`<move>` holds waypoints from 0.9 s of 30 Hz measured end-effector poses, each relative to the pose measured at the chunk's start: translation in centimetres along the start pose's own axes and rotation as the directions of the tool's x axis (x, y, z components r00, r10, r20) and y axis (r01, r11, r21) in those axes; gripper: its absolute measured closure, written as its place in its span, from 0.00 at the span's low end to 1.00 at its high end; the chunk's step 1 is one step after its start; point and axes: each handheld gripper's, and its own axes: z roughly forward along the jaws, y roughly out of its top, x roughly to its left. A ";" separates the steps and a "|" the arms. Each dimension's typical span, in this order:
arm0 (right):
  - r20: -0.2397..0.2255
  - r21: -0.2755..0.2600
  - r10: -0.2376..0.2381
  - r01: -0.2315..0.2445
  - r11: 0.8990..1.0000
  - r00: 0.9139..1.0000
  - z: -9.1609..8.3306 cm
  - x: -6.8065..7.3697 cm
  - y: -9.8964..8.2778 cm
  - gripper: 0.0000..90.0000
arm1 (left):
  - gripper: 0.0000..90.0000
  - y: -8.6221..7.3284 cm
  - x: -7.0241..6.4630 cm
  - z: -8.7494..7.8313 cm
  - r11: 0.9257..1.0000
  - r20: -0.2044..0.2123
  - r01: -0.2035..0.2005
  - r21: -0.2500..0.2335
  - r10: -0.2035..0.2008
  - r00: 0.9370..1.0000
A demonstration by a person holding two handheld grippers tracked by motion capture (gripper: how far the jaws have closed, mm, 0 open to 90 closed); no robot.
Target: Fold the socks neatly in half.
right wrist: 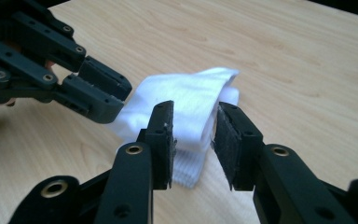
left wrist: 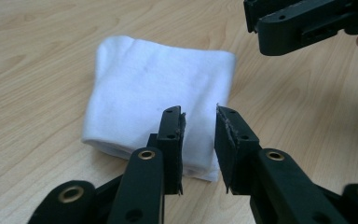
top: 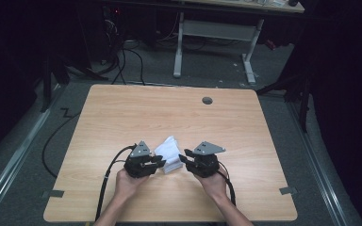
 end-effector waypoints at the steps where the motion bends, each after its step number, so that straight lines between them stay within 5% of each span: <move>1: 0.005 0.002 -0.003 0.003 1.000 1.000 0.1 -0.1 0.4 0.76 | 0.80 0.0 0.1 -0.1 1.000 -0.001 0.008 -0.007 -0.008 1.000; 10: 0.011 0.064 -0.015 0.014 0.998 1.000 2.9 -0.5 1.3 0.79 | 0.71 0.1 0.3 0.7 0.996 -0.088 0.088 0.029 -0.085 0.992; 17: 0.002 0.134 -0.001 0.001 0.991 1.000 3.8 -1.0 -0.9 0.74 | 0.60 -0.4 -1.0 1.4 0.996 -0.097 0.047 0.079 -0.039 0.995; 27: -0.011 0.147 0.013 -0.012 0.989 1.000 3.8 -1.1 -2.1 0.72 | 0.58 -1.1 -1.4 2.0 0.993 -0.122 0.055 0.106 -0.042 0.992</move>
